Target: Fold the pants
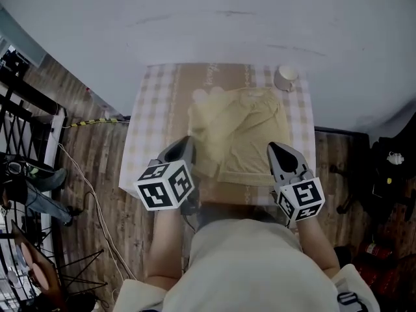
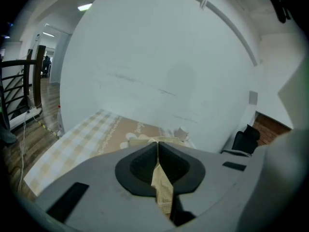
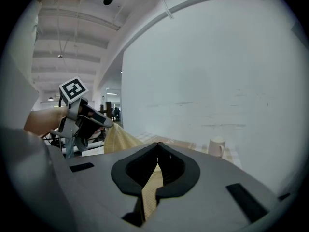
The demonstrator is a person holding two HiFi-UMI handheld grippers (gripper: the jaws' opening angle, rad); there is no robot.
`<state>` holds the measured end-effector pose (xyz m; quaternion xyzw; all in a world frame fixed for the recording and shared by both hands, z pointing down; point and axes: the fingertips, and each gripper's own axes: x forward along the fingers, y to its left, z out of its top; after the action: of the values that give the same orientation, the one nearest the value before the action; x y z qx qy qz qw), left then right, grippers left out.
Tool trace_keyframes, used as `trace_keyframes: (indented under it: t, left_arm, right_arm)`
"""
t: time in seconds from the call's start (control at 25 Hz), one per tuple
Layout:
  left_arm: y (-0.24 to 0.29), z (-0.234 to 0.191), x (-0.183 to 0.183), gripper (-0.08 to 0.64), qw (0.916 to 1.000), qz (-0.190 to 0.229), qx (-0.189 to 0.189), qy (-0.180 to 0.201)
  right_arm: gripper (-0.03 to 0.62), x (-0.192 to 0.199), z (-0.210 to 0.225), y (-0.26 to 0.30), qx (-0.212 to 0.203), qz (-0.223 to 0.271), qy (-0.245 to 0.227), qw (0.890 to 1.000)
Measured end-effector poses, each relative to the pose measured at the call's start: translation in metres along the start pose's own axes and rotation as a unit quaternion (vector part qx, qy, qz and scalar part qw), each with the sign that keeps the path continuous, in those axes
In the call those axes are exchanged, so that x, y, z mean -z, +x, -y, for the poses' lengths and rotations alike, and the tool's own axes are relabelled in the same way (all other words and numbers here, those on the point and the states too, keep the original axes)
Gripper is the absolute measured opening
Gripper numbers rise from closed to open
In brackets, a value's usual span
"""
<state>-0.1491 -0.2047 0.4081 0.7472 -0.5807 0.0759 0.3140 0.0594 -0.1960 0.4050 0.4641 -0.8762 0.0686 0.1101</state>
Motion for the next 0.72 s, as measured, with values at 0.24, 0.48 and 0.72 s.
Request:
trace_keyframes:
  t: [0.24,0.48,0.72]
  left_arm:
    - [0.026,0.070,0.012,0.012,0.9994,-0.007,0.026,0.022]
    - [0.055,0.136,0.033,0.012,0.9968,-0.029,0.051,0.054]
    - [0.083,0.187,0.073,0.012,0.9933,-0.067,0.071,0.061]
  right_arm:
    - [0.000,0.010,0.039,-0.032,0.008,0.005,0.006,1.000]
    - [0.000,0.018,0.074,-0.056,0.016,0.007,0.016,1.000]
    - [0.000,0.030,0.103,-0.076,0.019,0.000,0.028,0.999]
